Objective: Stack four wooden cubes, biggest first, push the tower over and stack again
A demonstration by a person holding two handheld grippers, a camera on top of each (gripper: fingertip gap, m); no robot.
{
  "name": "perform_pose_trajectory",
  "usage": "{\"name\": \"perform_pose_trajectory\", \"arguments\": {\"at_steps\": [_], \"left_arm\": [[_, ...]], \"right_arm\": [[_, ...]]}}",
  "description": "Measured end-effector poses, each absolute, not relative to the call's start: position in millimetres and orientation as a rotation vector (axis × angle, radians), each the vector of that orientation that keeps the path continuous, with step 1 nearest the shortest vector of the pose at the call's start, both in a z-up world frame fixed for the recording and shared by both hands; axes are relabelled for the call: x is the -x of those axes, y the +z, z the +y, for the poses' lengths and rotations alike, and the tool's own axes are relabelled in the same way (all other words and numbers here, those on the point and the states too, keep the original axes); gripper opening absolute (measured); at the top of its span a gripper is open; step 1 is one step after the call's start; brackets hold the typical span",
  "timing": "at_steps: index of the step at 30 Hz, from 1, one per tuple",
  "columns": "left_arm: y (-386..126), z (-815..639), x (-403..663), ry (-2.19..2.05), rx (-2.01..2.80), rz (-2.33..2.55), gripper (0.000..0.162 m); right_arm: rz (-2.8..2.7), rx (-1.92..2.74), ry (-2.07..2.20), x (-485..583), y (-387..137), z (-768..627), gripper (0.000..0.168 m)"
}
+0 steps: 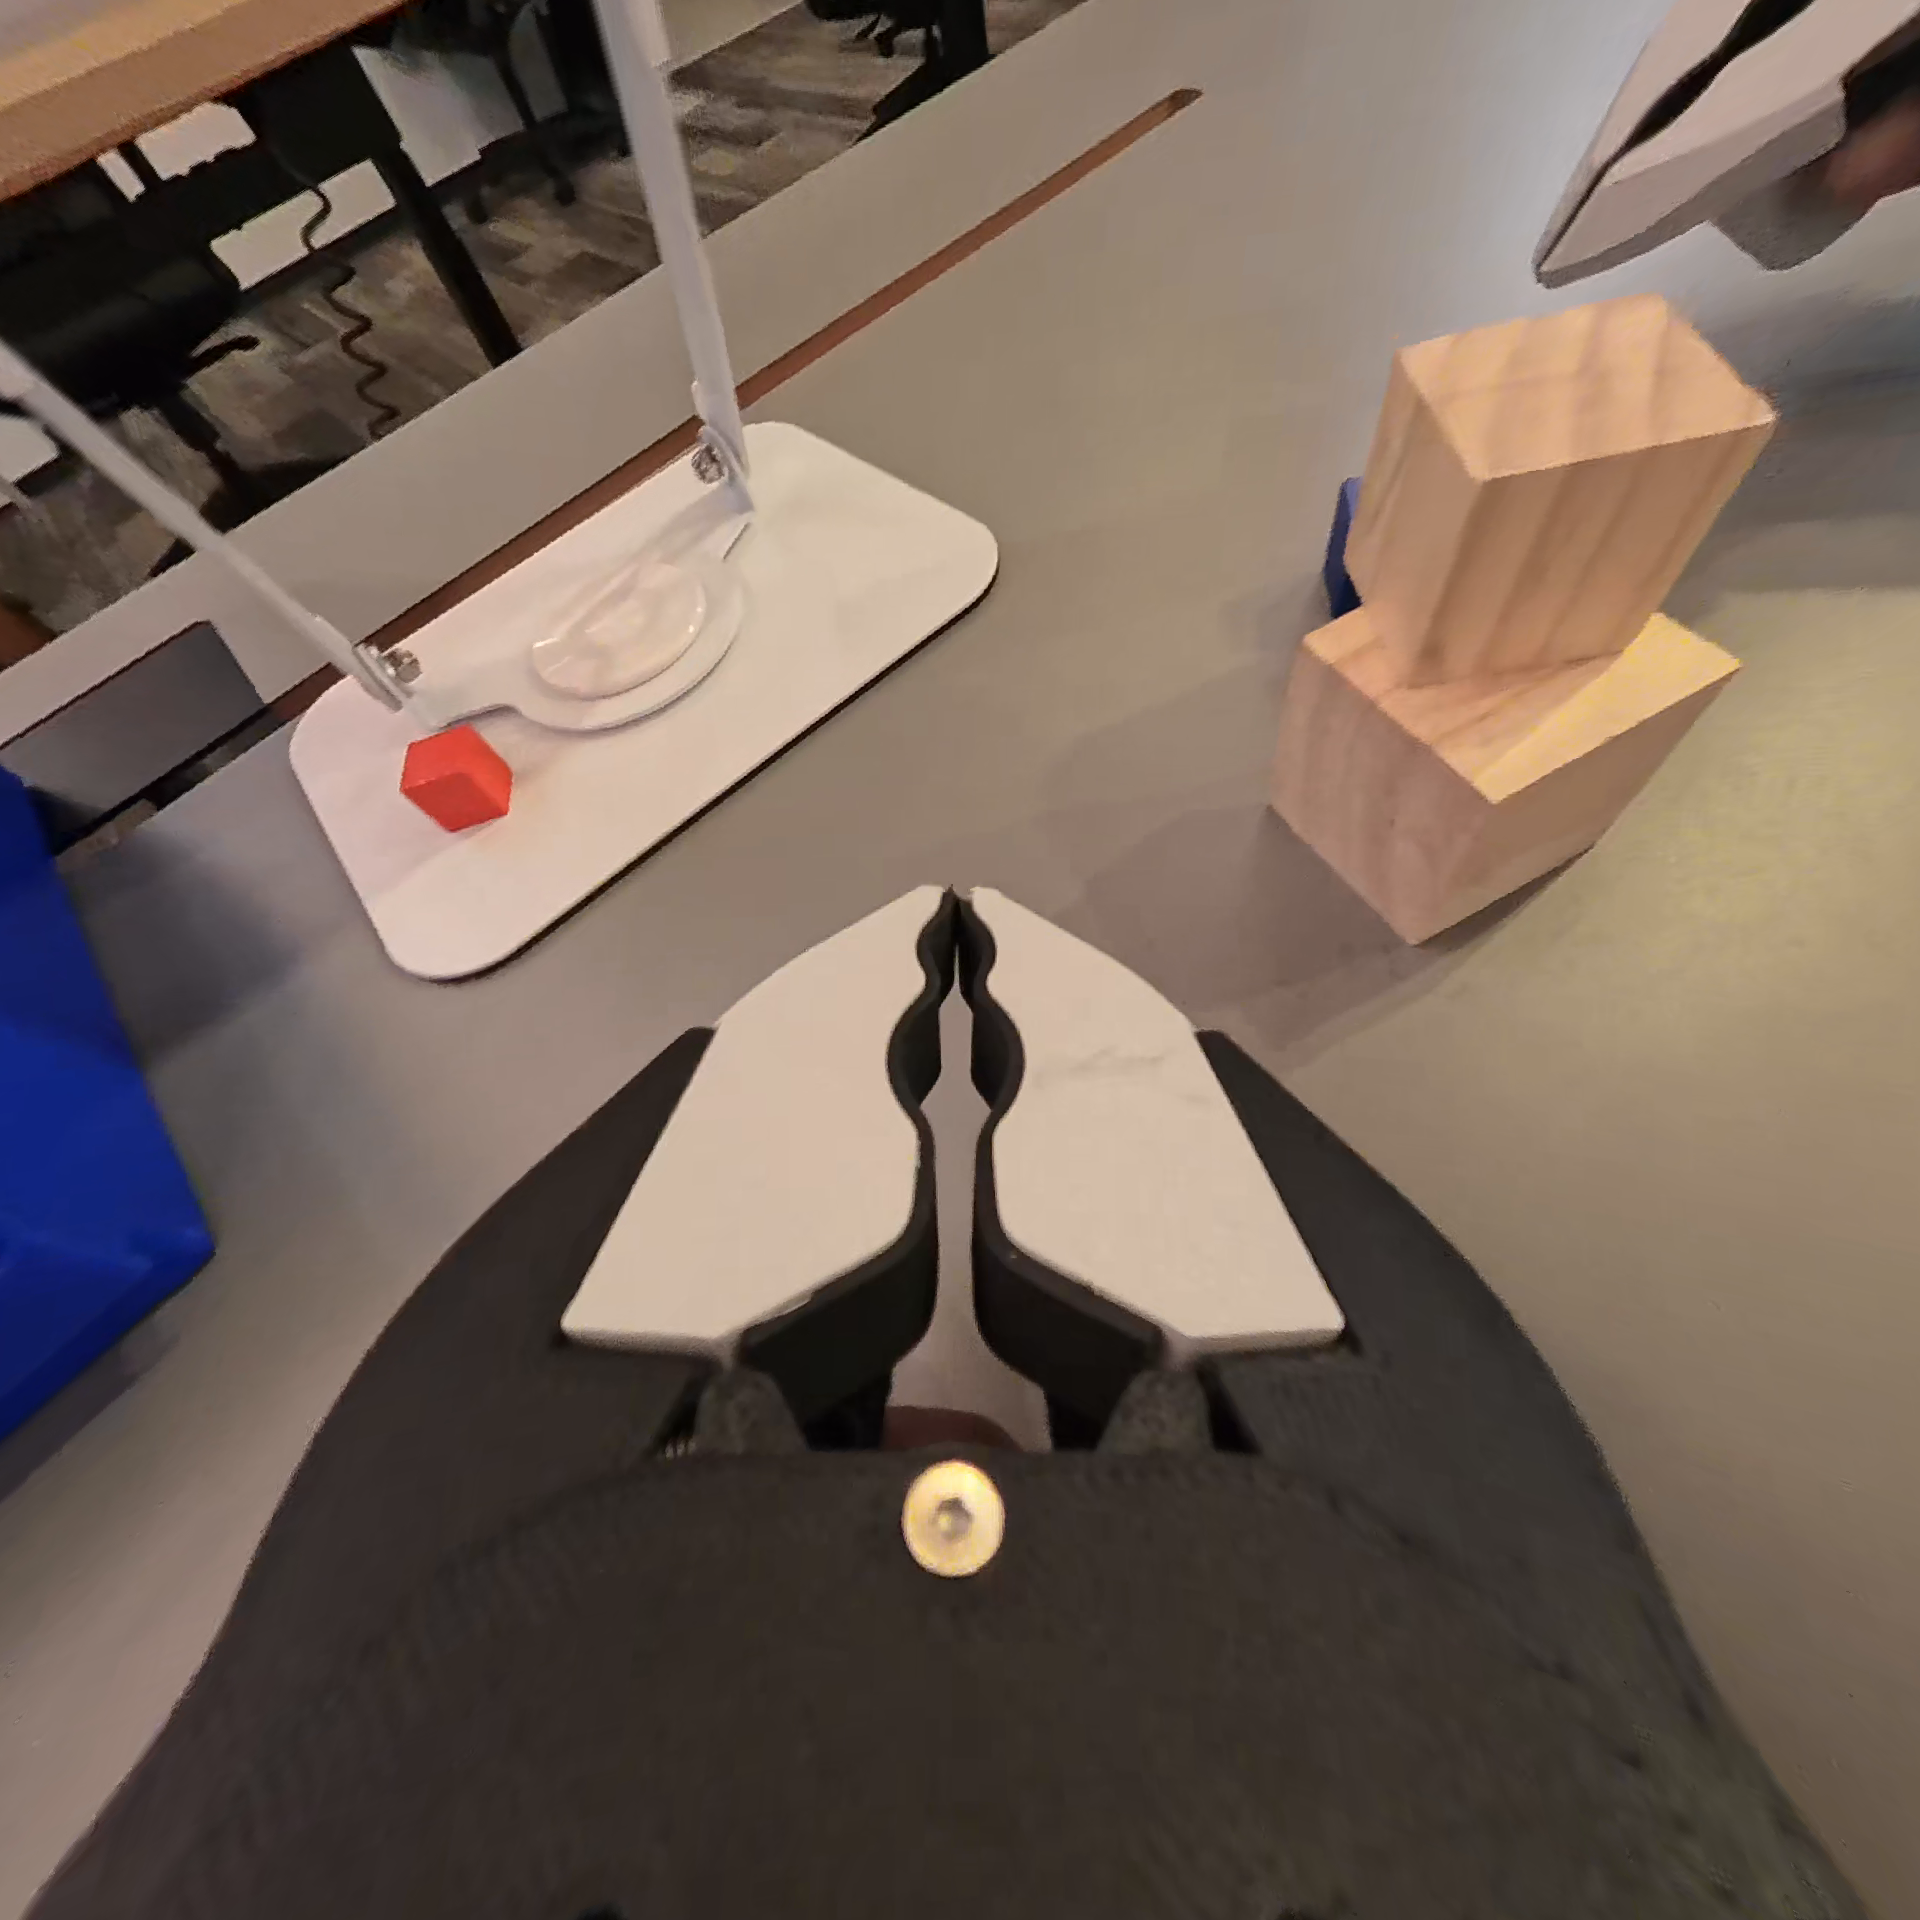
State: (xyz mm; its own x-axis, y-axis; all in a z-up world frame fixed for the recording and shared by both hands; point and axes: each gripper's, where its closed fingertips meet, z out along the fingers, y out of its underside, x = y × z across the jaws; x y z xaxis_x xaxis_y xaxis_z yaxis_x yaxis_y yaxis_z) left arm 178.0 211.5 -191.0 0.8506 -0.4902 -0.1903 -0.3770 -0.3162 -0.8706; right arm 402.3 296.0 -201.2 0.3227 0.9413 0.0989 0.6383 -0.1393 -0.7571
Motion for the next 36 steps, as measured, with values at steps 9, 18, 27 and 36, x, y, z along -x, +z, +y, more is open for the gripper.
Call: {"name": "perform_pose_trajectory", "arguments": {"at_steps": [9, 18, 27, 36], "left_arm": [[-192, 214, -212, -0.162, 1.888, 0.788, 0.000], [-190, 216, -194, -0.134, 1.889, 0.768, 0.000], [-186, 215, -179, -0.135, 1.896, 0.736, 0.000], [-188, 210, -186, -0.215, 1.899, 0.764, 0.000]], "right_arm": [[-1.464, 1.787, 0.635, -387, -198, 280, 0.000], [-1.527, 1.644, 0.812, -345, -183, 239, 0.000], [-1.525, 1.656, 0.798, -306, -190, 225, 0.000], [-1.509, 1.678, 0.799, -302, -189, 223, 0.000]]}}
